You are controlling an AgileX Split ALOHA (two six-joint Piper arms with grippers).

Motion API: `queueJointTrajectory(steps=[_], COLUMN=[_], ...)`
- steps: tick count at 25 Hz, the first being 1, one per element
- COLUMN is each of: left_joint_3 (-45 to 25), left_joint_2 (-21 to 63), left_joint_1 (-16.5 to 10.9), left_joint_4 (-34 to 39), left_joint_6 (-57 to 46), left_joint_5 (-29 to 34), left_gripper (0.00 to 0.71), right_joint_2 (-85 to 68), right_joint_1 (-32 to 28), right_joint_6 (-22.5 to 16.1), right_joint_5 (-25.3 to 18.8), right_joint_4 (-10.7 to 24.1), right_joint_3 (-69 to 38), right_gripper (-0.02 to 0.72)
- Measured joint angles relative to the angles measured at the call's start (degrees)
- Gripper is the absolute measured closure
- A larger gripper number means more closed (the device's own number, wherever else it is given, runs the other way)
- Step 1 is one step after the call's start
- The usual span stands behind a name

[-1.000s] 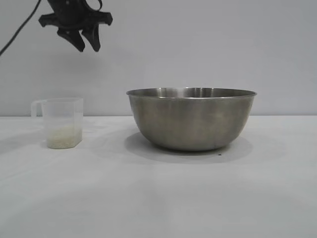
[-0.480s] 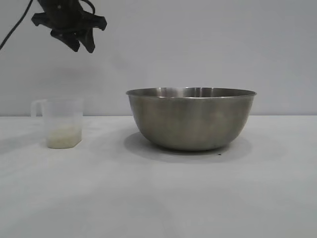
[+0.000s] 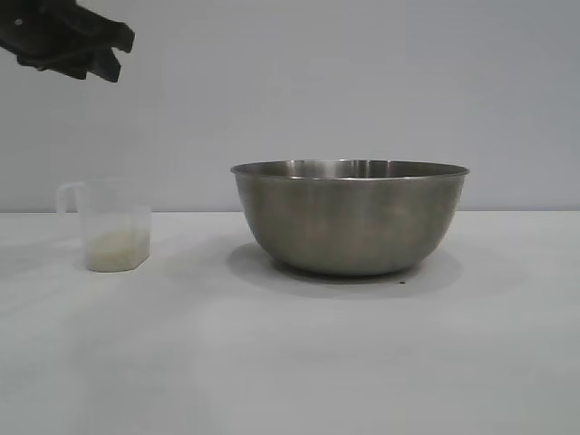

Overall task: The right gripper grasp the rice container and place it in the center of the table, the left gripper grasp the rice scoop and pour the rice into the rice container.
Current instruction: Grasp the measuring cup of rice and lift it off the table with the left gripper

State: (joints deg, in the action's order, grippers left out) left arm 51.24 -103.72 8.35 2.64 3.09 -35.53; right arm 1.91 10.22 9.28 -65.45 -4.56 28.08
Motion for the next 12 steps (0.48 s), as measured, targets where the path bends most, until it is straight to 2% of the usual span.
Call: queueJointTrajectory(steps=[7, 12], left_joint_3=[-12.85, -18.94], left_joint_2=[0.38, 0.38], left_joint_1=[-0.23, -0.23], left_joint_4=[-0.29, -1.99], left_joint_6=[1.15, 1.35], left_joint_5=[-18.06, -27.70], left_gripper=[0.436, 0.436], right_joint_2=[0.00, 0.00], right_joint_1=[0.00, 0.00], right_joint_6=[-0.22, -0.22], right_joint_5=[0.00, 0.00], right_joint_4=[0.05, 0.05], right_joint_3=[0.00, 0.00], right_gripper=[0.254, 0.254])
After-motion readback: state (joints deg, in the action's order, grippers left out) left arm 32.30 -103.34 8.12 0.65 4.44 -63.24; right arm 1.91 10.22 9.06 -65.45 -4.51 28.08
